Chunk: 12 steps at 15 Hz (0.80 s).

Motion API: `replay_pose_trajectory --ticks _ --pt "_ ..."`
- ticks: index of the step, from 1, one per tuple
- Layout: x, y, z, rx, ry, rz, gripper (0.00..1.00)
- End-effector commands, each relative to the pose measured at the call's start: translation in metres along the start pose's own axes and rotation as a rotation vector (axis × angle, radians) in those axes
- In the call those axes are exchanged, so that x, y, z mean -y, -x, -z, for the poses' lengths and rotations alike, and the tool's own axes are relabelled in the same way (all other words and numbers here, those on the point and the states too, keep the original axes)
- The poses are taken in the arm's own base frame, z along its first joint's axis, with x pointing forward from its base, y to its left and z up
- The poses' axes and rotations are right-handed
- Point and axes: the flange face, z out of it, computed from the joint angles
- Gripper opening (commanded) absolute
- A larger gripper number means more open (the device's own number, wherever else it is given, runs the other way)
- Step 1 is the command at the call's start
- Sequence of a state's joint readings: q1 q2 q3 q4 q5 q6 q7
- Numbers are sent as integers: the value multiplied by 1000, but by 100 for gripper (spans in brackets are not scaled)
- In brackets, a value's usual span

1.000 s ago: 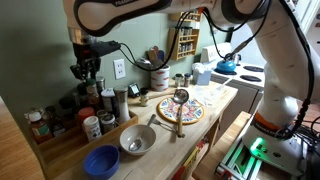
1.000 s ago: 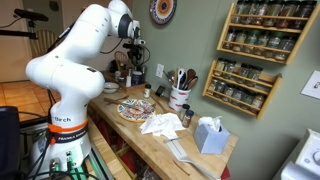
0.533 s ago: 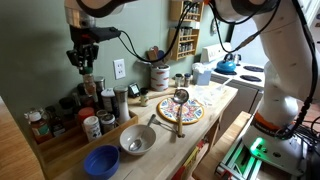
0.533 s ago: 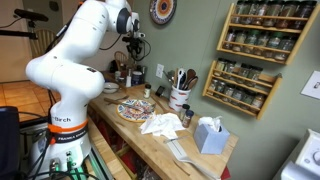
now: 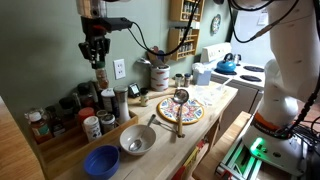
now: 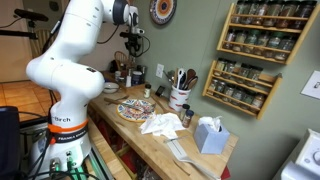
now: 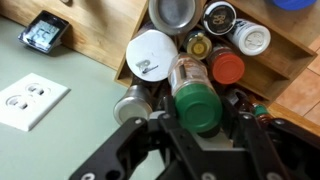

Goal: Place the green spice bottle in the middle of the count

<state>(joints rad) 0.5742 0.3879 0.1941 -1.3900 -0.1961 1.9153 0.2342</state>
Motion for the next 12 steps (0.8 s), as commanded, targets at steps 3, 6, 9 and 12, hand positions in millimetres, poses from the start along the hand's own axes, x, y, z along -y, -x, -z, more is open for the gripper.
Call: replay_pose_trajectory --ticks 3,6,9,12 --pt "-37 31 -4 29 59 -167 20" --pt "-53 38 -14 44 78 -245 20" --pt "-61 49 -27 88 67 -302 20" --pt "-65 66 -42 109 66 -345 20"
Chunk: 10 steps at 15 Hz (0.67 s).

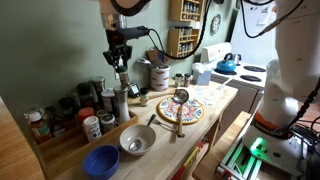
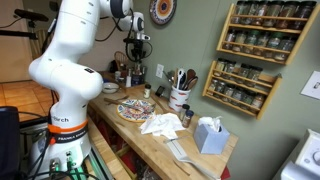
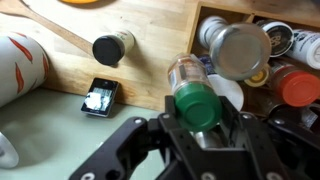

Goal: Place the green spice bottle in the middle of the count

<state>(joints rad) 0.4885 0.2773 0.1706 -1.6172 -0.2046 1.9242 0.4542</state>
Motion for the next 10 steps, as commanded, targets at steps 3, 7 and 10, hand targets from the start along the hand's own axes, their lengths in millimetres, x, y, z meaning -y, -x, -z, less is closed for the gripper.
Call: replay_pose_trajectory --ticks 3,7,10 --pt "-22 38 -26 -5 9 -125 20" --pt "-29 30 -40 8 35 -163 45" --pt "-42 39 -48 0 48 -196 45"
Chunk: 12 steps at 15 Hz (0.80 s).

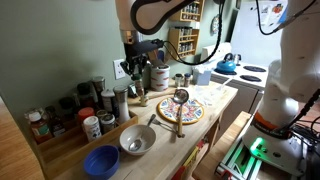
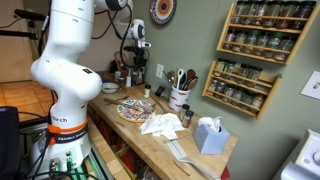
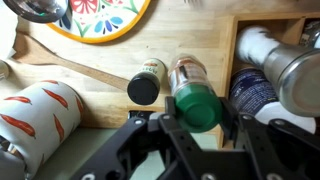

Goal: Place the green spice bottle in the middle of the count

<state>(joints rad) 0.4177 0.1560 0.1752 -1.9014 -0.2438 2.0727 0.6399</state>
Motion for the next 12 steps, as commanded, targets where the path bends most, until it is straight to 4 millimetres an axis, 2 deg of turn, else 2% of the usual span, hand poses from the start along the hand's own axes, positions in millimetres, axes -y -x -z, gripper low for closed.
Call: replay_pose_trajectory --ticks 1,3,4,7,12 --pt "0 1 2 -1 1 -2 45" --pt "0 2 3 -3 1 -4 45" --pt "0 2 3 -3 0 -4 20" --pt "-26 14 -1 11 -28 -41 20" --pt "-52 31 -26 20 -73 -43 20"
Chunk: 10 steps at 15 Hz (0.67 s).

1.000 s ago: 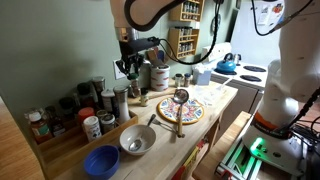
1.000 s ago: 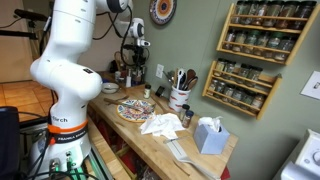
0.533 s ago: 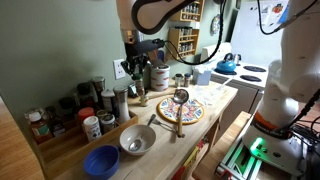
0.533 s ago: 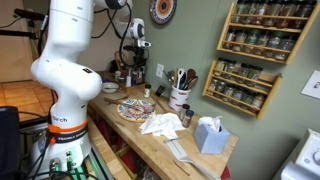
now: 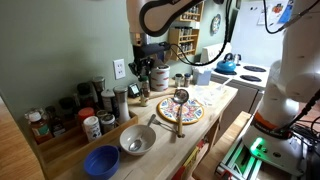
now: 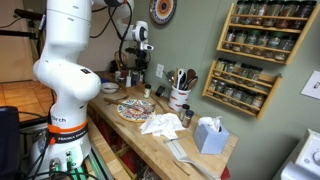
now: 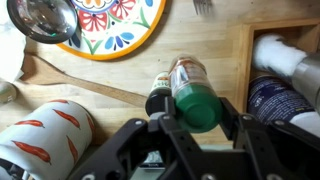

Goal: Place the green spice bottle in the middle of the count

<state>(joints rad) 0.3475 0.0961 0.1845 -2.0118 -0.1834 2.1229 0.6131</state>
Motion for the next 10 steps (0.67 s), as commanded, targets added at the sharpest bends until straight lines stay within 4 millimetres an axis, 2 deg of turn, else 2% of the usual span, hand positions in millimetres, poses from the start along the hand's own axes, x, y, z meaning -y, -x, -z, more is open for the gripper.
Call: replay_pose_trajectory --ticks 1,6,10 --pt "-23 22 -17 -24 -50 8 20" --pt "-59 38 -55 -78 -71 -50 20" --pt "-87 36 -70 -133 -111 -113 20"
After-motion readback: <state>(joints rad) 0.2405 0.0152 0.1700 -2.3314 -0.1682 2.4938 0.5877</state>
